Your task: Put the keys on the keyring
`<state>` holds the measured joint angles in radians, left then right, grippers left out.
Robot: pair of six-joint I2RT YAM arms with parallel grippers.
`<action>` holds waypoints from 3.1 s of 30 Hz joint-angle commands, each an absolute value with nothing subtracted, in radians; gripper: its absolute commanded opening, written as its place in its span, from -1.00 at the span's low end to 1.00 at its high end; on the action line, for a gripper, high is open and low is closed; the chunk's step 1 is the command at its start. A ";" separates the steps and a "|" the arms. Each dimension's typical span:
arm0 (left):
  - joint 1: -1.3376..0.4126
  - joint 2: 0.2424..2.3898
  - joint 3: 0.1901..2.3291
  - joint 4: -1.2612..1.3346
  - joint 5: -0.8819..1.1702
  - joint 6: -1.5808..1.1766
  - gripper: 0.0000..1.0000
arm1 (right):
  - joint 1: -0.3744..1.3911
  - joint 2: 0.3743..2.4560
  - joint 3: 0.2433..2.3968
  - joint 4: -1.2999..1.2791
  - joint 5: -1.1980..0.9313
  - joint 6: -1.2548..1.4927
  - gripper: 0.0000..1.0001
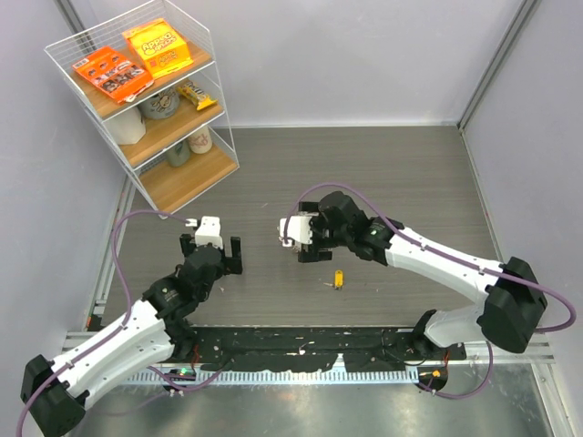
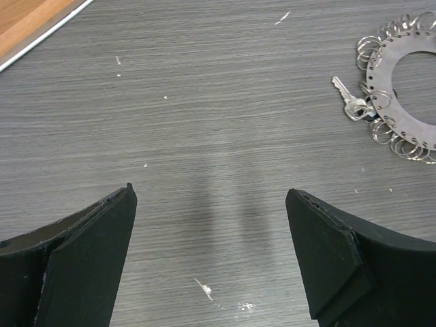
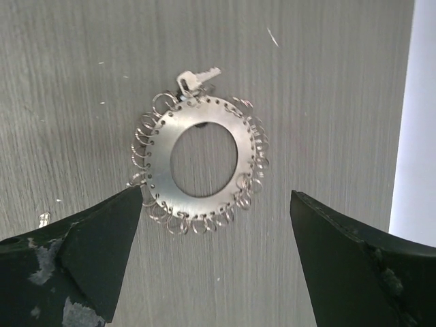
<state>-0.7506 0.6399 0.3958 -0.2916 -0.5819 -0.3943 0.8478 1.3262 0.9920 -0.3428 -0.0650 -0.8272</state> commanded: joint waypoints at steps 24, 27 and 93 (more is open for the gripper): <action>-0.696 0.618 0.357 -0.169 -0.431 -0.448 0.98 | 0.910 1.667 1.035 -0.088 -0.149 -1.100 -0.22; -0.693 0.623 0.357 -0.167 -0.430 -0.448 0.98 | 0.910 1.698 1.051 -0.090 -0.147 -1.108 -0.26; -0.692 0.626 0.357 -0.166 -0.433 -0.449 0.98 | 0.867 1.698 1.120 -0.161 -0.267 -1.040 -0.89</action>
